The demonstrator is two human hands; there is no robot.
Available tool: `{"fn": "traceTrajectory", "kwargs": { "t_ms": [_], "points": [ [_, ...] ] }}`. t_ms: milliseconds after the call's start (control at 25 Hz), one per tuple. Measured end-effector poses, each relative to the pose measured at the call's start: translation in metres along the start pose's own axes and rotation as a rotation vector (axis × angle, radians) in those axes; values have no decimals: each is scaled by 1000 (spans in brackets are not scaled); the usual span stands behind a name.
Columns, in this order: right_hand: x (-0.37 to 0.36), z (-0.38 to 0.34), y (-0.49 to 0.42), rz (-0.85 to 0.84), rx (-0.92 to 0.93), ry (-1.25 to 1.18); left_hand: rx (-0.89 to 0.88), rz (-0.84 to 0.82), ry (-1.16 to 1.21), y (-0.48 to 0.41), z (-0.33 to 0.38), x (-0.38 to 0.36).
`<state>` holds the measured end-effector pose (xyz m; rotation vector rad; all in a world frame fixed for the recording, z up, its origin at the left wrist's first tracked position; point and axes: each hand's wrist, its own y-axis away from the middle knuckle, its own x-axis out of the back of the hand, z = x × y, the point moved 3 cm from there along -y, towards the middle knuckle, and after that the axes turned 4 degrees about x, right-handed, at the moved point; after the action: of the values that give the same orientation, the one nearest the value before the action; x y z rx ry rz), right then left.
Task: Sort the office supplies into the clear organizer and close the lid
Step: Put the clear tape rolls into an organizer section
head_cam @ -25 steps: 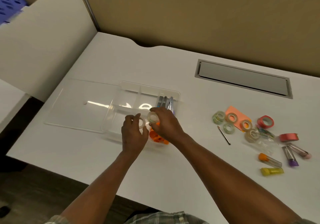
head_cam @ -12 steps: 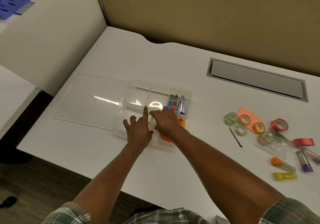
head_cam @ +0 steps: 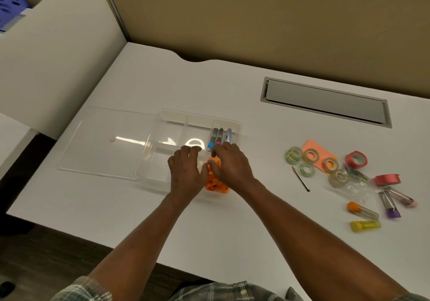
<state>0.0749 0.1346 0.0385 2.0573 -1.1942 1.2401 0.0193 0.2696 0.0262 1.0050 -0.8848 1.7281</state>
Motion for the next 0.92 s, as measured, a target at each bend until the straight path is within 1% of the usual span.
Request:
{"fn": "traceTrajectory", "kwargs": {
  "t_ms": [80,280,440,600,720,840,920],
  "points": [
    [14,22,16,7,-51,-1,-41,17,48,-3,23,-5],
    [49,96,61,47,-197,42,-202,-31,61,-4,98,-36],
    [73,156,93,58,-368,90,-309,-184,45,1,157,-73],
    [84,204,120,-61,-519,148,-349,-396,-66,7,202,-111],
    [87,226,130,-142,-549,155,-349,-495,-192,8,223,-134],
    [87,236,132,-198,-505,174,-345,-526,-296,5,232,-149],
    [86,240,131,-213,-488,197,-325,-524,-324,3,235,-155]
  ]
}}
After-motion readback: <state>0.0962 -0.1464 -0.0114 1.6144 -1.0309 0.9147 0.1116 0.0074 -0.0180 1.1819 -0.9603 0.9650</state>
